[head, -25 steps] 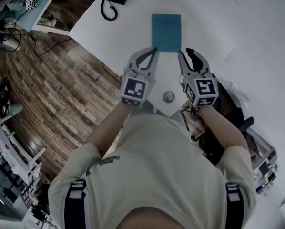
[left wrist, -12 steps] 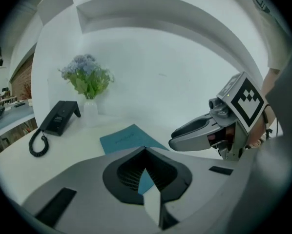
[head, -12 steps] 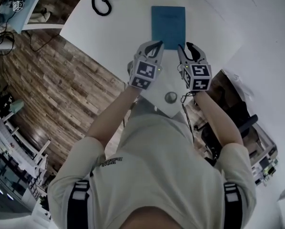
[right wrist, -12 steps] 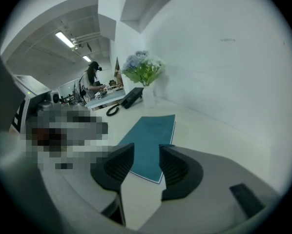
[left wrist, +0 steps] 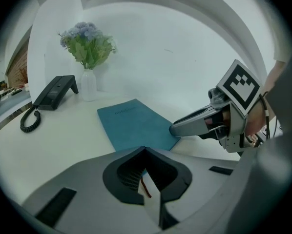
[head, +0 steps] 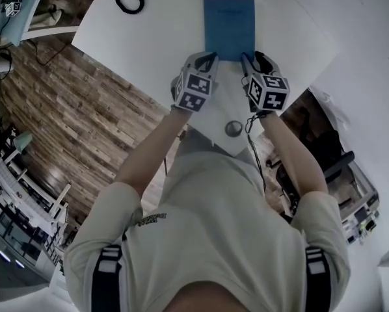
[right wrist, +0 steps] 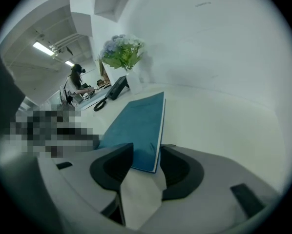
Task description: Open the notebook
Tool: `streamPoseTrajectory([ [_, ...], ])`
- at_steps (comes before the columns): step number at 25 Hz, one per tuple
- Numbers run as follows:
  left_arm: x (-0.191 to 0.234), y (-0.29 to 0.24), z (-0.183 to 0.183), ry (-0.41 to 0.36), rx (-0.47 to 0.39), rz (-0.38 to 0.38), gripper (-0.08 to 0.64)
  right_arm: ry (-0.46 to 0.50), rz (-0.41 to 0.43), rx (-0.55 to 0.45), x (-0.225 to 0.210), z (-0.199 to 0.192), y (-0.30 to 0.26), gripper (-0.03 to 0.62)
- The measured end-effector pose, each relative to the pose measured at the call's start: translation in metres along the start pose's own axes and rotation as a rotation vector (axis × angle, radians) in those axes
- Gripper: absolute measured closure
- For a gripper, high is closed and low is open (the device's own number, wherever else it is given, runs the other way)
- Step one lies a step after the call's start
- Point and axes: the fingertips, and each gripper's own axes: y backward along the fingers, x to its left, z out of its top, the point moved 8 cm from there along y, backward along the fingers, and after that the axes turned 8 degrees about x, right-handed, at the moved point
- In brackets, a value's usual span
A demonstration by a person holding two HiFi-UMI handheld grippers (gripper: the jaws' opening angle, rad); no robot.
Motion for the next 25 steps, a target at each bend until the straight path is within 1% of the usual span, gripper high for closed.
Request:
streamPoseTrajectory([
  [1,0.000,-0.003,-0.002,0.000,0.011,-0.002,0.552,-0.001,0.005,-0.002,0.000,0.000,-0.001,0.415],
  [3,0.001,-0.006,-0.004,0.006,0.026,-0.005,0.552,0.009,0.008,-0.008,0.001,0.000,-0.001,0.438],
  [8,0.001,-0.006,-0.003,0.010,0.029,0.005,0.552,0.021,-0.003,-0.034,0.001,0.004,0.006,0.493],
  [11,0.002,0.006,0.005,0.024,0.004,0.016,0.552,0.045,0.012,-0.082,0.007,0.013,0.020,0.524],
  [13,0.002,0.027,0.021,0.042,-0.040,0.023,0.552,0.076,0.042,-0.128,0.018,0.022,0.033,0.542],
  [16,0.003,0.067,0.049,0.058,-0.133,0.027,0.552,0.157,0.114,-0.210,0.046,0.039,0.051,0.561],
  [20,0.006,0.117,0.076,0.025,-0.234,0.048,0.552,0.305,0.208,-0.290,0.099,0.057,0.058,0.568],
  [22,0.010,0.135,0.086,0.002,-0.265,0.064,0.552,0.374,0.250,-0.304,0.125,0.062,0.051,0.565],
  [25,0.027,0.150,0.090,-0.020,-0.279,0.092,0.552,0.476,0.291,-0.278,0.165,0.064,0.031,0.540],
])
